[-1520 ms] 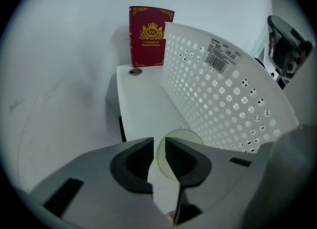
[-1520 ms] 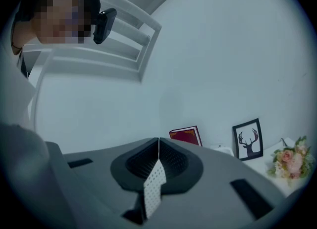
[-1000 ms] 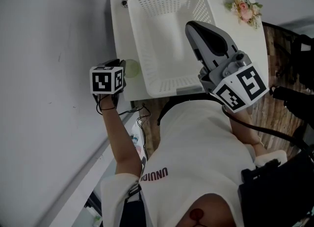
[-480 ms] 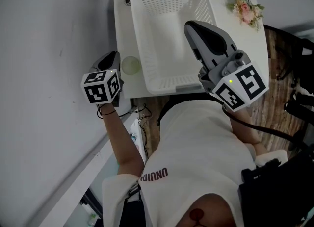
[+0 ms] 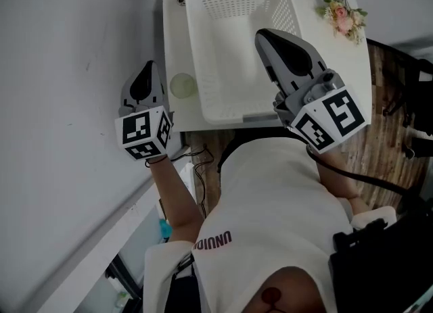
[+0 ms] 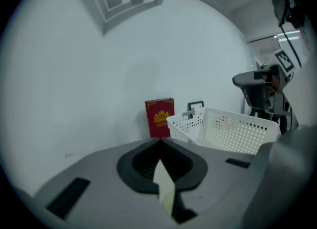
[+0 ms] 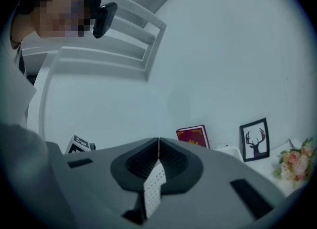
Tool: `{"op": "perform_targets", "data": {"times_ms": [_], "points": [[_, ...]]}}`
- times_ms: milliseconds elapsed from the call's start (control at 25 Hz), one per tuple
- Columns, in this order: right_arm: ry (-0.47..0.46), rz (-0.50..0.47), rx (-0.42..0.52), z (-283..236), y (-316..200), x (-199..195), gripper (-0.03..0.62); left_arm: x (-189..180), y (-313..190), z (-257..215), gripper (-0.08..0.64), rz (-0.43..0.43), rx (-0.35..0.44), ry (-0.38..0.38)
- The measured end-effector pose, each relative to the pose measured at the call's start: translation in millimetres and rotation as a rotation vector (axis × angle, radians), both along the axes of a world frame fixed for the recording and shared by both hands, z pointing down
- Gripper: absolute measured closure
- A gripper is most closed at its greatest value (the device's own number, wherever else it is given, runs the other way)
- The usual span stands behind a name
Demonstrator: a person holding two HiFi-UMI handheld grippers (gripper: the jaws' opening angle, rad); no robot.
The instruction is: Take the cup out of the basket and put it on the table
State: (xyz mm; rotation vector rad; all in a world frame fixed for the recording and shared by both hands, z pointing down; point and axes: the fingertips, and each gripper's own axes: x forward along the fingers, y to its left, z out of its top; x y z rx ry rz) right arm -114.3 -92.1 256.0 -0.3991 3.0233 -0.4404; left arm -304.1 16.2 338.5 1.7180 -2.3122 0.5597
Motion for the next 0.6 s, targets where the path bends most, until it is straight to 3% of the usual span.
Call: {"op": "perform_targets", "data": {"times_ms": [320, 600], "points": [[0.0, -0.004, 0.02, 0, 2, 1, 0.574, 19, 1, -42, 0.548, 0.021, 0.186, -0.154], [0.007, -0.007, 0.048, -3, 4, 3, 0.574, 33, -1, -61, 0.548, 0.043, 0.254, -0.195]]}}
